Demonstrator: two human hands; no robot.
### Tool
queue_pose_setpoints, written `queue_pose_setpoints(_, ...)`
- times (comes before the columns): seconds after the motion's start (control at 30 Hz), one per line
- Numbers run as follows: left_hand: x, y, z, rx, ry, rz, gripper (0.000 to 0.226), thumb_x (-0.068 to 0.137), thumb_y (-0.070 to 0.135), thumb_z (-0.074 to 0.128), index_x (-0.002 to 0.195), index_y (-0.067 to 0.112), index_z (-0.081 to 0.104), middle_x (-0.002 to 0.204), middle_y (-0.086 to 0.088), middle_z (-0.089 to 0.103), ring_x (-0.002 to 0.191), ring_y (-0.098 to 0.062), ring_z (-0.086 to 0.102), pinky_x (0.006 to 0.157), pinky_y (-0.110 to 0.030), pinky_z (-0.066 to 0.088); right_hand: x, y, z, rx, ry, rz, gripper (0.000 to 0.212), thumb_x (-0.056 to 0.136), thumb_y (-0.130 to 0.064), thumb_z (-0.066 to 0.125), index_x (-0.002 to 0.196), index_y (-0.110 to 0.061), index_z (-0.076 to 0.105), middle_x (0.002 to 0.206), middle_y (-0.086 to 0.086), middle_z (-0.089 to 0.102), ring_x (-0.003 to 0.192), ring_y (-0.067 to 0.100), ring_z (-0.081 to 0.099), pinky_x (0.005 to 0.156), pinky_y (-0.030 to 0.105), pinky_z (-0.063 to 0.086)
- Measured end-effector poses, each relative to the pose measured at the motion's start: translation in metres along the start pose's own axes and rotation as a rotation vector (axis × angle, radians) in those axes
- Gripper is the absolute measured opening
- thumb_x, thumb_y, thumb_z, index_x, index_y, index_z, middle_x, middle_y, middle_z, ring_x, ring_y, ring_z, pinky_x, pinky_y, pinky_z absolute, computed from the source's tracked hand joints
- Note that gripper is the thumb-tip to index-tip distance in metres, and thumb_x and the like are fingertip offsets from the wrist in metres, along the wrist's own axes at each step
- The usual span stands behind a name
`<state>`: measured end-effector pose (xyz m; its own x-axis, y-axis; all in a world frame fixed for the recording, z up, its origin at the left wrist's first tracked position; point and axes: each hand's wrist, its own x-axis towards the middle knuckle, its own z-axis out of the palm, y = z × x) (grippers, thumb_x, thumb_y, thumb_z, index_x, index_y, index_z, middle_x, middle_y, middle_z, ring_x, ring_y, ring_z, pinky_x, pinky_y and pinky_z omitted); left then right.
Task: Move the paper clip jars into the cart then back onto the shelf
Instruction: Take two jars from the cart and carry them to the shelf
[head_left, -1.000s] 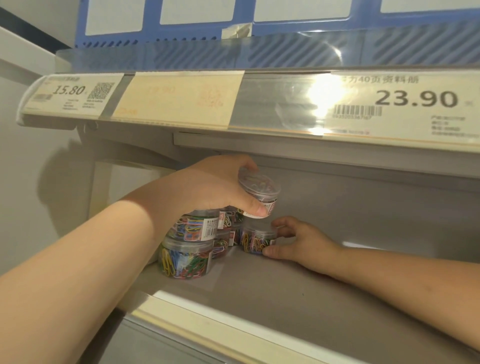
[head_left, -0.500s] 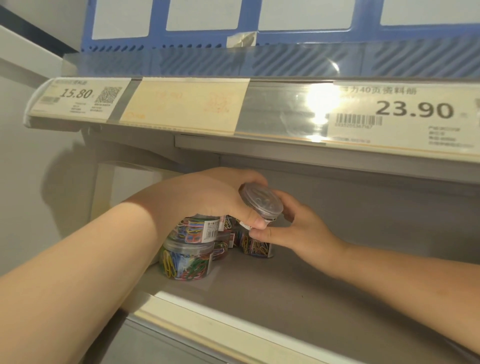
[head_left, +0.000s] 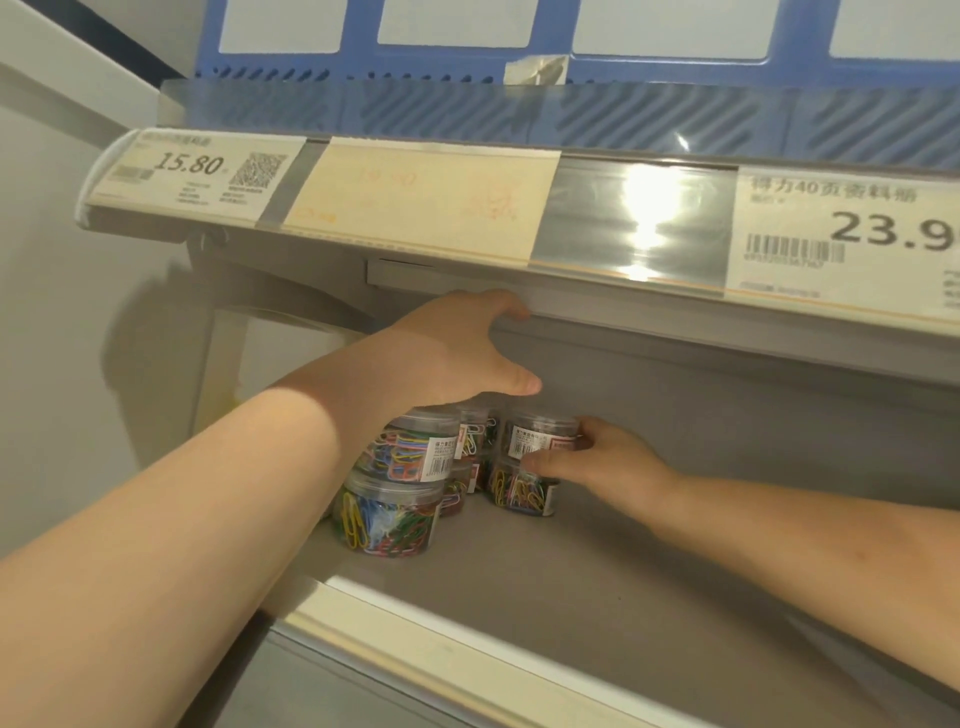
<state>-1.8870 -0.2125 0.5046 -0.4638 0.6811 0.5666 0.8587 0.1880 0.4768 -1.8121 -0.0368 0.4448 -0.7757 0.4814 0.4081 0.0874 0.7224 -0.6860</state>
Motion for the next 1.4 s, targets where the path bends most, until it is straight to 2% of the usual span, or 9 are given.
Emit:
queue_pose_setpoints(0.17,-0.001,0.001,-0.002,-0.011,-0.005,0.007,0.058,0.077,0.031,0.072,0.130,0.029,0.048,0.131,0.001,0.048,0.104,-0.026,0.060,0.092,-0.042,0.048,-0.003,0.009,0.007,0.152,-0.001,-0.017,0.048,0.069,-0.014,0.081,0.111,-0.015,0.059,0.101,-0.004,0.068,0.089,0.007,0.065,0.079,0.018,0.050)
queue_pose_setpoints(0.27,-0.002,0.002,-0.001,0.034,-0.026,0.008,0.053,0.079,0.031,0.070,0.127,0.027,0.049,0.127,0.001,0.052,0.103,-0.024,0.060,0.093,-0.038,0.046,-0.005,0.012,0.009,0.175,-0.007,-0.044,0.046,0.069,-0.009,0.081,0.108,-0.021,0.059,0.096,-0.006,0.069,0.085,0.004,0.065,0.074,0.011,0.050)
queue_pose_setpoints(0.33,-0.002,0.001,-0.002,0.071,-0.024,0.011,0.049,0.080,0.033,0.069,0.125,0.026,0.050,0.125,0.002,0.054,0.105,-0.020,0.058,0.094,-0.032,0.044,-0.004,0.014,0.010,0.204,-0.002,-0.044,0.049,0.068,-0.007,0.081,0.111,-0.017,0.060,0.097,-0.003,0.070,0.086,0.007,0.066,0.075,0.014,0.051)
queue_pose_setpoints(0.43,-0.004,0.001,-0.003,0.106,-0.026,0.006,0.044,0.082,0.035,0.067,0.122,0.026,0.052,0.123,0.004,0.054,0.108,-0.016,0.054,0.091,-0.026,0.041,-0.003,0.015,0.011,0.232,-0.003,-0.033,0.050,0.068,-0.009,0.081,0.112,-0.016,0.060,0.101,0.001,0.069,0.091,0.011,0.066,0.079,0.018,0.052)
queue_pose_setpoints(0.63,-0.003,-0.001,-0.003,0.092,-0.017,-0.008,0.038,0.080,0.037,0.067,0.115,0.028,0.055,0.118,0.005,0.056,0.105,-0.015,0.055,0.088,-0.027,0.044,-0.002,0.014,0.012,0.261,-0.002,-0.054,0.039,0.073,-0.015,0.077,0.108,-0.020,0.060,0.098,-0.003,0.069,0.080,0.000,0.063,0.063,0.004,0.046)
queue_pose_setpoints(0.9,-0.004,-0.001,-0.004,0.086,-0.016,-0.023,0.035,0.081,0.038,0.066,0.113,0.028,0.056,0.115,0.006,0.054,0.105,-0.015,0.055,0.085,-0.026,0.042,0.004,0.020,0.014,0.252,0.018,-0.050,0.042,0.069,-0.020,0.080,0.108,-0.021,0.063,0.101,0.000,0.070,0.094,0.012,0.066,0.081,0.018,0.050)
queue_pose_setpoints(1.17,-0.005,0.001,-0.003,0.097,-0.028,-0.040,0.032,0.081,0.037,0.066,0.110,0.027,0.057,0.107,0.005,0.057,0.097,-0.017,0.060,0.086,-0.028,0.045,0.006,0.022,0.016,0.269,0.022,-0.056,0.039,0.072,-0.018,0.078,0.108,-0.020,0.062,0.102,0.001,0.070,0.094,0.014,0.066,0.082,0.019,0.050)
queue_pose_setpoints(1.27,-0.004,0.002,-0.002,0.110,-0.043,-0.042,0.030,0.081,0.037,0.066,0.108,0.026,0.057,0.108,0.002,0.061,0.096,-0.018,0.061,0.088,-0.030,0.047,0.005,0.023,0.016,0.273,0.010,-0.049,0.033,0.073,-0.019,0.077,0.101,-0.026,0.061,0.104,0.001,0.070,0.096,0.014,0.065,0.086,0.022,0.049)
queue_pose_setpoints(1.4,-0.005,0.003,-0.002,0.128,-0.064,-0.020,0.029,0.082,0.037,0.065,0.108,0.026,0.060,0.106,0.004,0.060,0.099,-0.015,0.058,0.089,-0.027,0.044,0.005,0.023,0.015,0.257,-0.002,-0.036,0.038,0.074,-0.021,0.076,0.109,-0.023,0.061,0.105,0.001,0.069,0.098,0.014,0.065,0.084,0.020,0.049)
